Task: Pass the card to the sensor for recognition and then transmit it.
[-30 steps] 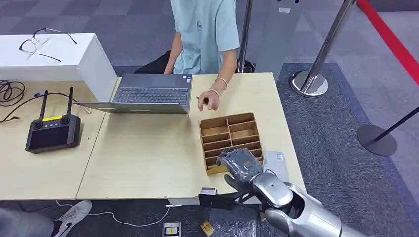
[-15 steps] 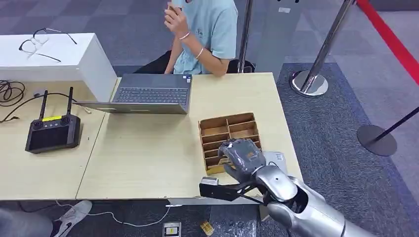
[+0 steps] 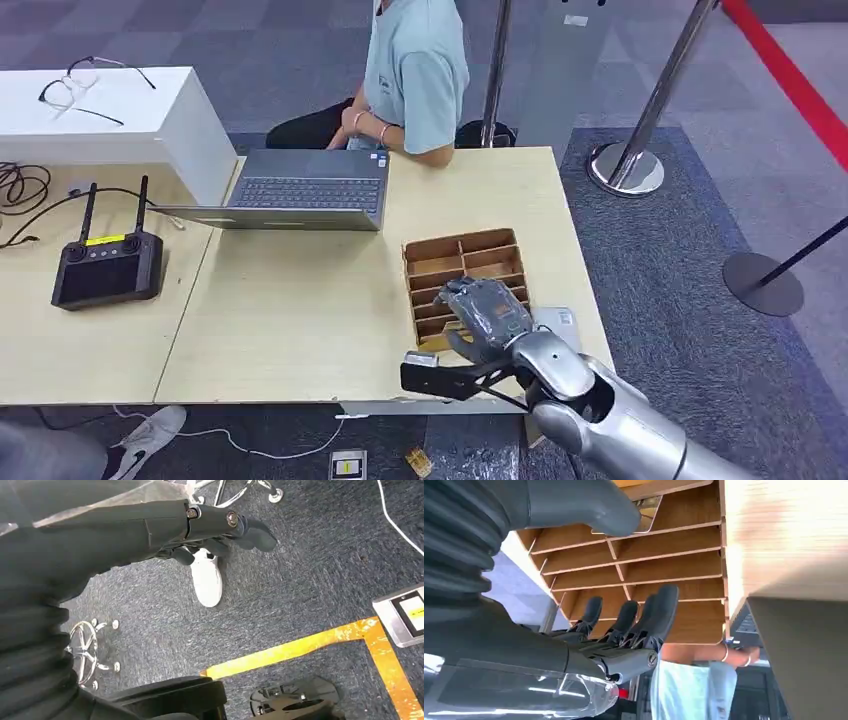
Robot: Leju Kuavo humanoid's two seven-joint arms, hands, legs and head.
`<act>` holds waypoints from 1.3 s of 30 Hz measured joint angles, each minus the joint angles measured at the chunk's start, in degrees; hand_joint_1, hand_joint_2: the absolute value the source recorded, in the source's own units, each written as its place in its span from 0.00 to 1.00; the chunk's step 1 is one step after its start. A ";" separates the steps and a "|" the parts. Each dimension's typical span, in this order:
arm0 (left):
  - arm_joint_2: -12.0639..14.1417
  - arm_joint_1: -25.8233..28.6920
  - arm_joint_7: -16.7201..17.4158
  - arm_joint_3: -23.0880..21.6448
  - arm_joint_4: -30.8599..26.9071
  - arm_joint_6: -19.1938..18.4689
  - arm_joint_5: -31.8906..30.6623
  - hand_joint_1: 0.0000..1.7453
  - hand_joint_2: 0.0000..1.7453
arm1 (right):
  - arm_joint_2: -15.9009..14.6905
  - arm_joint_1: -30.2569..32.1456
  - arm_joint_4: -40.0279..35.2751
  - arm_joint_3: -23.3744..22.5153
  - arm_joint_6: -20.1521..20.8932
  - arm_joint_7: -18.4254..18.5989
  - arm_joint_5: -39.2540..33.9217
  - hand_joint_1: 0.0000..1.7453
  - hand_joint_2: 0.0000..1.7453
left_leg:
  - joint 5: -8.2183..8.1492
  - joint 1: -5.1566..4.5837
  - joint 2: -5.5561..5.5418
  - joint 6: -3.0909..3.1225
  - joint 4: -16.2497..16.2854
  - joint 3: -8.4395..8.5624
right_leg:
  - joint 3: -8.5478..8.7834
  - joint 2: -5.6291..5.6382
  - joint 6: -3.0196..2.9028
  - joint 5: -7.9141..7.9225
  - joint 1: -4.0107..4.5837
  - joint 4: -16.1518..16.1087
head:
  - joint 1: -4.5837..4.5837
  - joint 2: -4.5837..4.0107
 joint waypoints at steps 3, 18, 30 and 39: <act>0.00 0.00 0.00 0.00 0.00 0.00 -0.07 0.00 1.00 | 0.55 -0.41 1.40 0.02 -0.02 -0.11 -0.42 0.42 1.00 | 0.00 0.00 0.00 0.00 0.00 0.00 | 0.00 0.00 0.00 0.00 0.00 0.00 | 0.00 0.00; -0.31 0.01 0.00 0.00 0.00 -0.07 0.07 0.00 1.00 | 2.43 -1.85 7.71 0.13 -1.42 -0.98 -2.21 0.45 1.00 | 0.00 0.00 0.00 0.00 0.01 -0.01 | -0.02 0.00 0.00 0.00 0.00 0.00 | 0.00 0.00; -0.35 0.02 -0.35 0.00 0.00 -0.07 0.22 0.00 1.00 | 2.23 -1.90 9.77 0.11 -1.75 -0.44 -1.84 0.43 1.00 | 0.00 0.00 0.00 0.00 0.01 -0.01 | -0.03 0.00 0.00 0.00 0.00 0.00 | -0.02 0.00; -0.35 0.03 -0.35 0.00 0.00 -0.07 0.39 0.00 1.00 | 1.35 -1.88 9.88 0.07 -1.73 0.42 -1.40 0.43 1.00 | 0.00 0.00 0.00 0.00 0.01 -0.01 | -0.04 0.00 0.00 0.00 0.00 0.00 | 0.00 0.00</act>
